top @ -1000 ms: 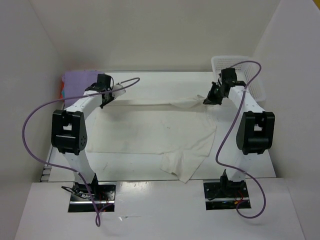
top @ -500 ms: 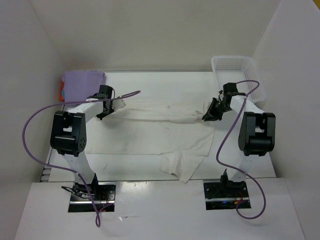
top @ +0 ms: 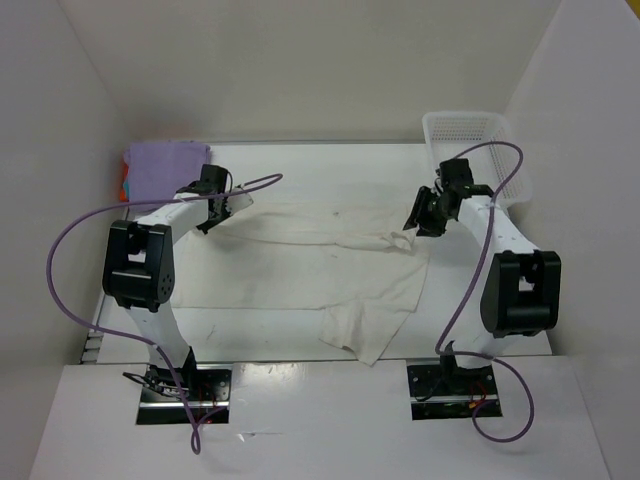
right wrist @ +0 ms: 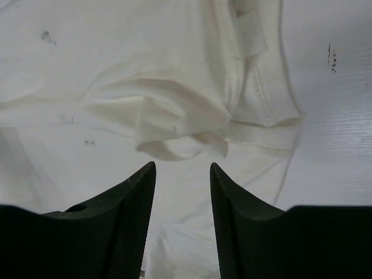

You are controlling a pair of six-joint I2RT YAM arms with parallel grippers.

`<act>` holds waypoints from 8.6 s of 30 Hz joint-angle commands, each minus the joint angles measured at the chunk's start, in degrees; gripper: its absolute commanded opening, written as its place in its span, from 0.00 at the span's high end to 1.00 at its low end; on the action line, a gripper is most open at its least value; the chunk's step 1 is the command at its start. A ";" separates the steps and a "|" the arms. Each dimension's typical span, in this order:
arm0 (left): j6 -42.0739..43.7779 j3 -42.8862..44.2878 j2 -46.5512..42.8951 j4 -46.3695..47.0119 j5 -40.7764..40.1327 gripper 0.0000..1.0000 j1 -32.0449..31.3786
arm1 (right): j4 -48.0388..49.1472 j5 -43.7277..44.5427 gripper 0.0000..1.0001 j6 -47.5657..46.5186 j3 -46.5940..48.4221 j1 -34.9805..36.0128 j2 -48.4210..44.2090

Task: Fold and stack the t-shirts
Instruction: Fold the flattened tshirt in 1/3 of the way

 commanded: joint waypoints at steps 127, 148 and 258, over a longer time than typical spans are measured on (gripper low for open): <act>-0.76 -1.41 -2.50 2.50 -2.23 1.00 -0.70 | 9.78 -0.70 1.00 16.78 8.56 10.29 12.49; 3.98 -10.11 -4.70 1.79 -3.11 0.91 -1.23 | 9.33 -4.66 0.84 21.09 -11.23 16.27 1.23; -0.93 -3.26 -3.03 5.93 -1.61 1.00 1.94 | 3.09 17.31 0.88 8.43 4.32 13.81 11.52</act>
